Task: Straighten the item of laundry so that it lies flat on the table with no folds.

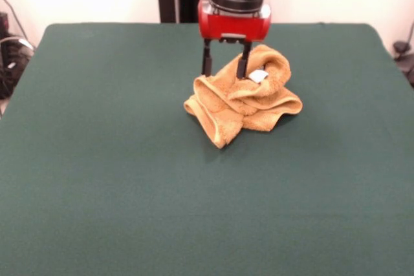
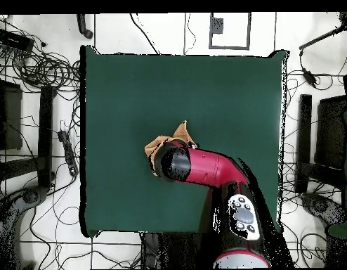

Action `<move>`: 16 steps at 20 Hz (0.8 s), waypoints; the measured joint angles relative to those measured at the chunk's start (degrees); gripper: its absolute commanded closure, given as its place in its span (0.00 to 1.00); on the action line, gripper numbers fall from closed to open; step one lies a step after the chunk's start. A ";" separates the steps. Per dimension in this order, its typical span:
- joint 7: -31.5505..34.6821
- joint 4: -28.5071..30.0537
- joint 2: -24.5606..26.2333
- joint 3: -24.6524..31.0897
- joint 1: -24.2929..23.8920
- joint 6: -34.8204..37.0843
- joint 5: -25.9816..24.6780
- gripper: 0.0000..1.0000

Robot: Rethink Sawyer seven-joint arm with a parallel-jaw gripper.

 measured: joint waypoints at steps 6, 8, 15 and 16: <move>0.00 -0.89 2.45 -1.05 1.74 0.05 0.00 0.00; 0.00 -0.95 2.72 -1.27 2.13 0.05 0.01 0.00; 0.00 -1.65 4.03 -2.25 3.53 0.05 0.02 0.00; 0.00 -1.69 4.04 -2.31 3.55 0.05 0.02 0.00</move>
